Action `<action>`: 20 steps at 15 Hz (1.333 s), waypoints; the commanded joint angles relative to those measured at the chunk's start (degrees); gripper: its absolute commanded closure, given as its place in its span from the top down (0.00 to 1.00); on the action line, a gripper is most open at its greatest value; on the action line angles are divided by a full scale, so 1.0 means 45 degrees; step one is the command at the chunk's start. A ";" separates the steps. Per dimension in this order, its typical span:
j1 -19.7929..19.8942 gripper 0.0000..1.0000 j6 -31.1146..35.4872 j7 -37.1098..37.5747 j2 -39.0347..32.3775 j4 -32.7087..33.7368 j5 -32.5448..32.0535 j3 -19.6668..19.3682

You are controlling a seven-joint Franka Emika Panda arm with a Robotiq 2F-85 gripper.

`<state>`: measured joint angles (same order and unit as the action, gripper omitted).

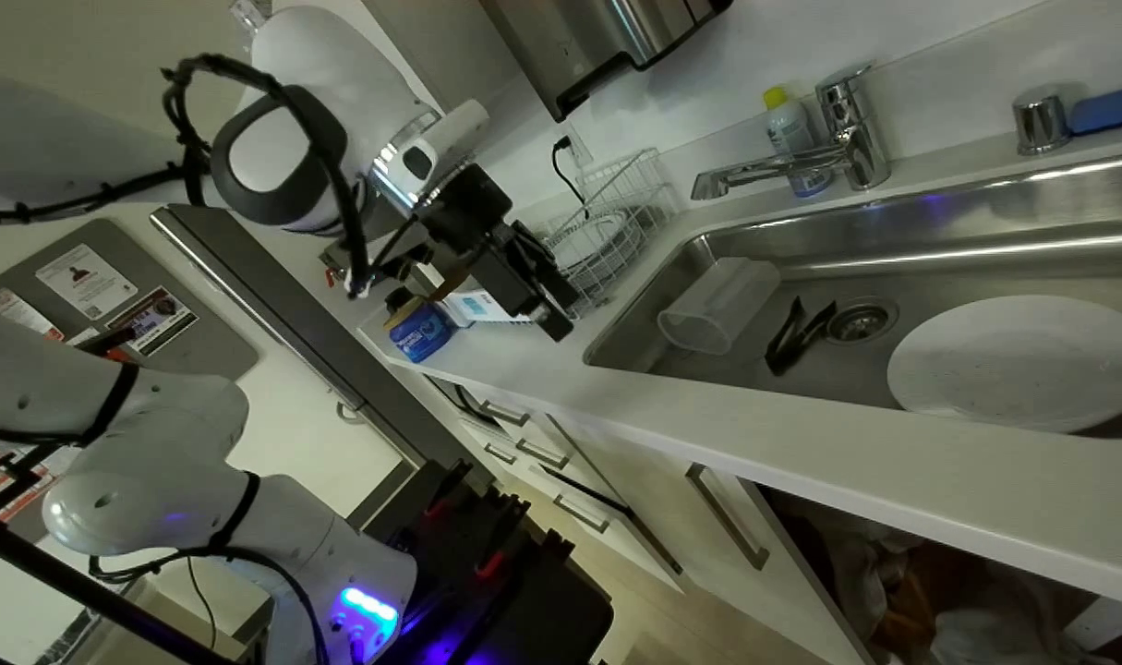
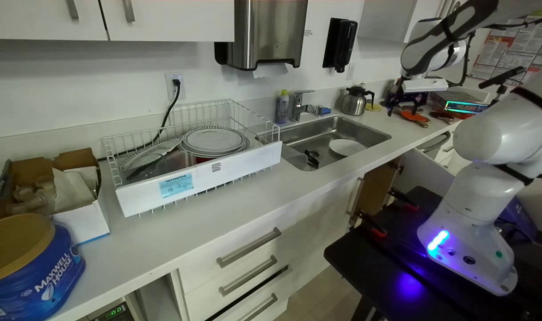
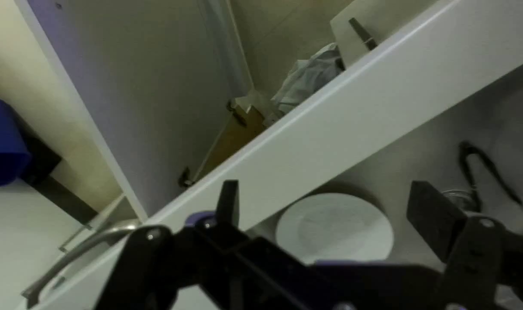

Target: Close the right cupboard door

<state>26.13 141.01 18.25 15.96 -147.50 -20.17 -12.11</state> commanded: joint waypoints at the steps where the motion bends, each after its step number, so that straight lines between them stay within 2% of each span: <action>1: 0.1435 1.00 0.1328 0.1778 -0.1030 -0.0101 -0.1715 -0.0761; 3: 0.2261 1.00 0.2100 0.3342 -0.1727 -0.0039 -0.3402 -0.1087; 4: 0.2566 1.00 0.1992 0.4502 -0.1934 0.0107 -0.4432 -0.0992; 5: 0.1978 1.00 0.1638 0.2878 -0.1472 -0.0033 -0.3270 -0.1270; 7: 0.2280 1.00 0.1808 0.3899 -0.1839 -0.0006 -0.4139 -0.1380; 11: 0.2229 1.00 0.1810 0.4060 -0.1934 0.0066 -0.4208 -0.1326; 13: 0.2079 1.00 0.1806 0.2880 -0.2560 0.0418 -0.2501 -0.1791; 14: 0.2288 1.00 0.2390 0.3269 -0.2962 0.0609 -0.2088 -0.2044; 20: 0.2563 1.00 0.4932 0.2672 -0.5731 0.1729 0.2221 -0.3744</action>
<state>37.32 158.39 31.34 -3.05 -143.26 -16.88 -26.68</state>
